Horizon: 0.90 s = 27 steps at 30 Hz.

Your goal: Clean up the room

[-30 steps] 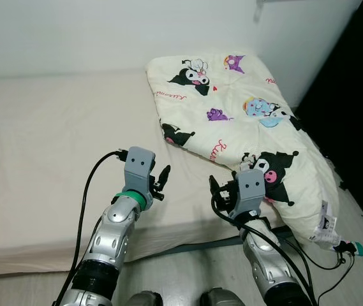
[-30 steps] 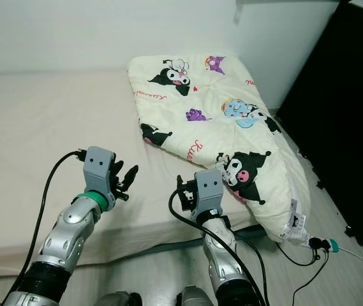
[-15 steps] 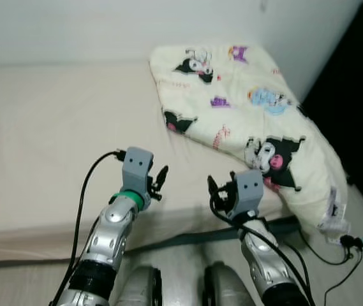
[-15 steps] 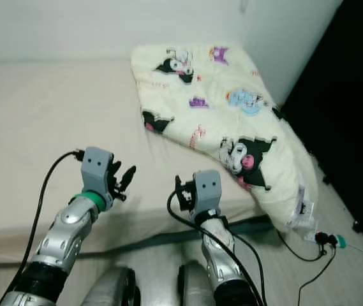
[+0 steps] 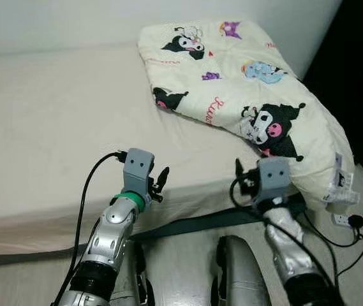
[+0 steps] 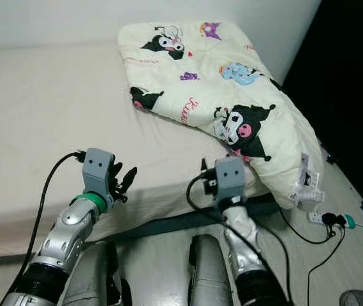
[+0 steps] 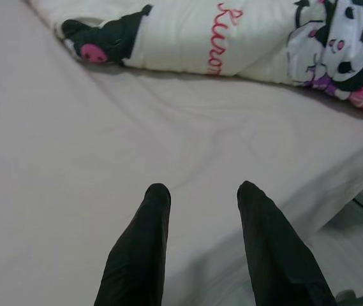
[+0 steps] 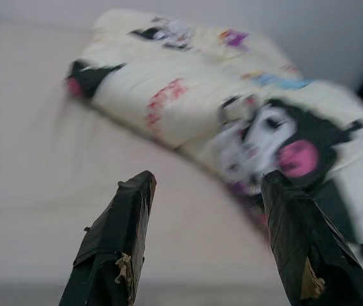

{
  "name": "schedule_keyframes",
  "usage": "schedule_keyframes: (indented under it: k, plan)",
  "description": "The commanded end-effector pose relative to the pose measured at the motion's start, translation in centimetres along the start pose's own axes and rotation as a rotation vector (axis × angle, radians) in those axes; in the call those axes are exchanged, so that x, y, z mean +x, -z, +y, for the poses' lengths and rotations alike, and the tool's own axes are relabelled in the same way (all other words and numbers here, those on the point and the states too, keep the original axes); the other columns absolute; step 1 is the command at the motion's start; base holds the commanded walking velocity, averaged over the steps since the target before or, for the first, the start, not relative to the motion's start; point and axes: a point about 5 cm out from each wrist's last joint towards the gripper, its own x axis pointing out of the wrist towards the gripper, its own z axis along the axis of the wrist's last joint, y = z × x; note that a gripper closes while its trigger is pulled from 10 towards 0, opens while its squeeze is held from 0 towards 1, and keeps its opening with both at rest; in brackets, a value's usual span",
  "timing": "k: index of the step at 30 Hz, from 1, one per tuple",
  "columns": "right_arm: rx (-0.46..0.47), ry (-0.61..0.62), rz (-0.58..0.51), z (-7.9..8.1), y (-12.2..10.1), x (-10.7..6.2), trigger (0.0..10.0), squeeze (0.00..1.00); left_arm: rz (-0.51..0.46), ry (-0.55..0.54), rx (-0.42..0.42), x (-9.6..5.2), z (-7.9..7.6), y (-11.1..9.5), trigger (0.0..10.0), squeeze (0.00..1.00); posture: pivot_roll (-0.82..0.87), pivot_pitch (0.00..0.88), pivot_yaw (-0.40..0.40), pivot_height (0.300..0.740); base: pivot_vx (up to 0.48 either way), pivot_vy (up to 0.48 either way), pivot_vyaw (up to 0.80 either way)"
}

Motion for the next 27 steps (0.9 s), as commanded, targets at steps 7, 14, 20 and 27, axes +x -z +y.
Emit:
schedule_keyframes:
  k: [7, 14, 20, 27]
  plan:
    - [-0.057, 0.182, 0.015, -4.2, -0.3, 0.7, 10.0, 0.0, 0.017, -0.021, 0.014, -0.1, 1.1, 0.0, 10.0, 0.0, -0.04, 0.07, 0.061, 0.595, 0.0, 0.0, 0.0]
    - [-0.055, 0.353, 0.108, -9.7, 0.9, 0.0, 10.0, 0.18, 0.02, -0.036, 0.018, -0.2, 1.6, -0.1, 10.0, 0.0, -0.04, 0.095, 0.072, 0.595, 0.0, 0.0, 0.0]
    - [-0.077, 0.433, 0.16, -13.2, 1.3, -0.7, 10.0, 1.0, 0.023, -0.047, 0.022, -0.2, 1.9, -0.2, 10.0, 0.0, -0.03, 0.095, 0.067, 0.595, 0.0, 0.0, 0.0]
    - [-0.099, 0.484, 0.181, -14.3, 1.6, -1.4, 10.0, 1.0, 0.022, -0.055, 0.02, -0.2, 2.0, -0.2, 10.0, 0.0, -0.03, 0.104, 0.066, 0.595, 0.0, 0.0, 0.0]
